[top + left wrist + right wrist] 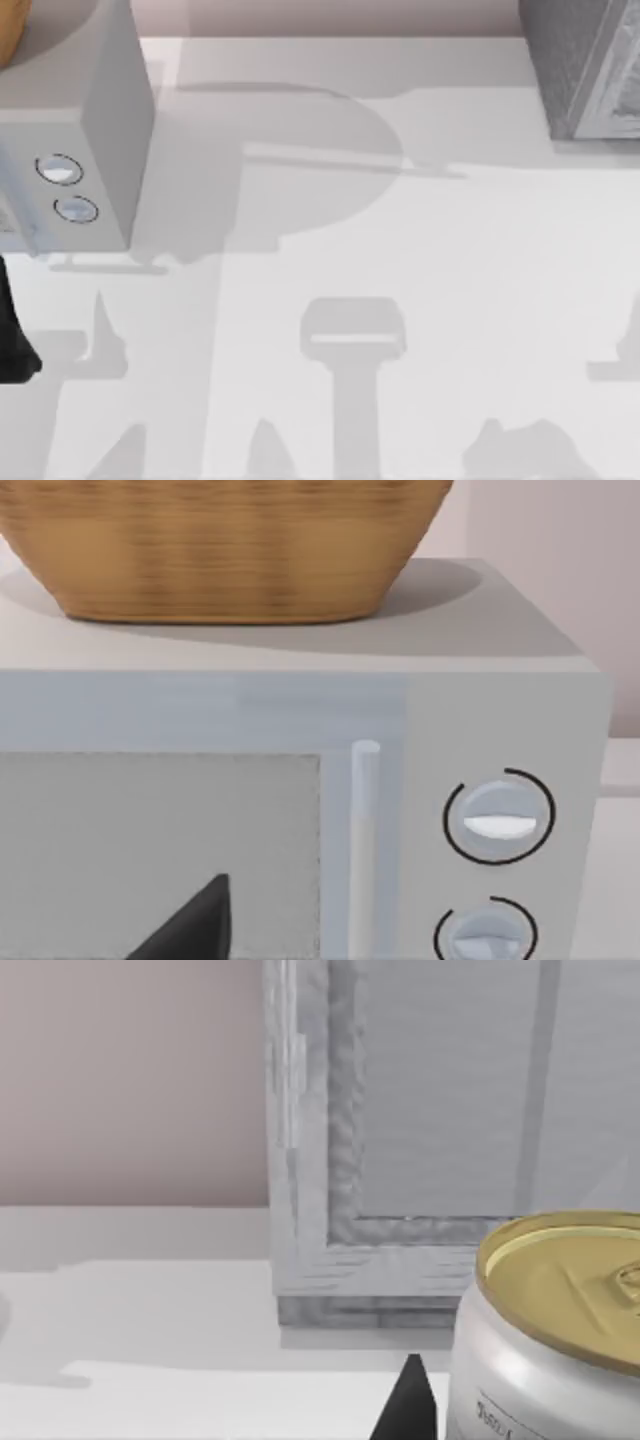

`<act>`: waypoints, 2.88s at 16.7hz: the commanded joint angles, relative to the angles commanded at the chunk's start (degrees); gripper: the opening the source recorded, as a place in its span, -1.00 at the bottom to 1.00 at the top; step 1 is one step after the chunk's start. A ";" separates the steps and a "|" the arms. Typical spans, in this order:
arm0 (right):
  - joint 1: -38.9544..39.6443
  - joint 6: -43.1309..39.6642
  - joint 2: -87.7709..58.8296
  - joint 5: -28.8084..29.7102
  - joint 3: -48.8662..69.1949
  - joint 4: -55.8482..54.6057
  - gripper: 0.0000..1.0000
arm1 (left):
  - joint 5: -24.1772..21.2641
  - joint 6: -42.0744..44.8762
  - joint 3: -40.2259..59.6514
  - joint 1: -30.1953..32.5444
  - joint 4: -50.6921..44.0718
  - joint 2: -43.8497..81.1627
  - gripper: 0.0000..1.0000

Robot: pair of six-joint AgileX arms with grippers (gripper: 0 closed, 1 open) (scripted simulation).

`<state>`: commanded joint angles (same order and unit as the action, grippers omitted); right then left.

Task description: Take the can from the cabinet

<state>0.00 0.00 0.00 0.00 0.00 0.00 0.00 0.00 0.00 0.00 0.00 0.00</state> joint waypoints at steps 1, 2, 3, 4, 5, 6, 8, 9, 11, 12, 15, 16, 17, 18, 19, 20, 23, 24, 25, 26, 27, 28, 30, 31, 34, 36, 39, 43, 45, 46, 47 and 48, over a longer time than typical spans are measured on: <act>0.00 0.00 0.00 0.00 0.00 0.00 -1.00 | 0.00 0.00 0.00 0.00 0.00 0.00 1.00; 0.18 0.09 -0.32 0.06 -0.08 0.14 -1.00 | 0.00 0.00 0.00 0.00 0.00 0.00 1.00; 0.18 0.09 -0.32 0.06 -0.08 0.14 -1.00 | 0.00 0.00 0.00 0.00 0.00 0.00 1.00; 0.02 0.09 -0.89 -0.37 0.18 -0.43 -1.00 | 0.00 0.00 0.00 0.00 0.00 0.00 1.00; -0.32 0.09 -2.07 -1.24 0.70 -1.60 -1.00 | 0.00 0.00 0.00 0.00 0.00 0.00 1.00; -0.83 0.08 -3.85 -2.52 1.42 -3.36 -1.00 | 0.00 0.00 0.00 0.00 0.00 0.00 1.00; -2.34 0.09 -9.26 -6.15 3.35 -8.49 -1.00 | 0.00 0.00 0.00 0.00 0.00 0.00 1.00; -3.30 0.11 -12.88 -8.43 4.49 -11.72 -1.00 | 0.00 0.00 0.00 0.00 0.00 0.00 1.00; -5.60 0.22 -21.85 -13.70 7.01 -19.22 -1.00 | 0.00 0.00 0.00 0.00 0.00 0.00 1.00; -6.90 0.31 -27.08 -16.64 8.35 -23.40 -1.00 | 0.00 0.00 0.00 0.00 0.00 0.00 1.00; -11.21 0.73 -44.95 -26.35 12.60 -37.11 -1.00 | 0.00 0.00 0.00 0.00 0.00 0.00 1.00; -12.74 0.92 -51.40 -29.78 14.05 -41.93 -1.00 | 0.00 0.00 0.00 0.00 0.00 0.00 1.00; -14.28 1.13 -57.98 -33.27 15.51 -46.80 -1.00 | 0.00 0.00 0.00 0.00 0.00 0.00 1.00; -15.81 1.34 -64.61 -36.77 16.97 -51.67 -1.00 | 0.00 0.00 0.00 0.00 0.00 0.00 1.00; -17.33 1.55 -71.22 -40.26 18.40 -56.51 -1.00 | 0.00 0.00 0.00 0.00 0.00 0.00 1.00; -18.82 1.76 -77.77 -43.70 19.82 -61.29 -1.00 | 0.00 0.00 0.00 0.00 0.00 0.00 1.00; -22.94 2.31 -96.45 -53.52 23.88 -74.91 -1.00 | 0.00 0.00 0.00 0.00 0.00 0.00 1.00; -24.16 2.45 -102.17 -56.53 25.15 -79.07 -1.00 | 0.00 0.00 0.00 0.00 0.00 0.00 1.00; -25.29 2.56 -107.52 -59.36 26.36 -82.98 -1.00 | 0.00 0.00 0.00 0.00 0.00 0.00 1.00; -26.31 2.64 -112.45 -61.99 27.51 -86.60 -1.00 | 0.00 0.00 0.00 0.00 0.00 0.00 1.00; -27.23 2.70 -116.88 -64.39 28.57 -89.88 -1.00 | 0.00 0.00 0.00 0.00 0.00 0.00 1.00; -28.03 2.73 -120.75 -66.54 29.55 -92.81 -1.00 | 0.00 0.00 0.00 0.00 0.00 0.00 1.00; -29.28 2.73 -126.62 -69.94 31.15 -97.45 -1.00 | 0.00 0.00 0.00 0.00 0.00 0.00 1.00; -29.70 2.72 -128.61 -71.15 31.75 -99.09 -1.00 | 0.00 0.00 0.00 0.00 0.00 0.00 1.00; -30.21 2.68 -130.95 -72.61 32.48 -101.03 -1.00 | 0.00 0.00 0.00 0.00 0.00 0.00 1.00; -30.21 2.68 -130.95 -72.61 32.48 -101.03 -1.00 | 0.00 0.00 0.00 0.00 0.00 0.00 1.00; -29.77 2.70 -133.84 -72.16 33.53 -99.87 -1.00 | 0.00 0.00 0.00 0.00 0.00 0.00 1.00; -26.48 2.18 -132.97 -68.84 34.39 -100.07 -1.00 | 0.00 0.00 0.00 0.00 0.00 0.00 1.00; -25.71 2.06 -132.77 -68.10 34.58 -100.13 -1.00 | 0.00 0.00 0.00 0.00 0.00 0.00 1.00; -25.71 2.06 -132.77 -68.10 34.58 -100.13 -1.00 | 0.00 0.00 0.00 0.00 0.00 0.00 1.00; -25.71 2.06 -132.77 -68.10 34.58 -100.13 -1.00 | 0.00 0.00 0.00 0.00 0.00 0.00 1.00; -25.71 2.06 -132.77 -68.10 34.58 -100.13 -1.00 | 0.00 0.00 0.00 0.00 0.00 0.00 1.00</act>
<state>-25.71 2.06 -132.78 -68.10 34.58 -100.13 0.00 0.00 0.00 0.00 0.00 0.00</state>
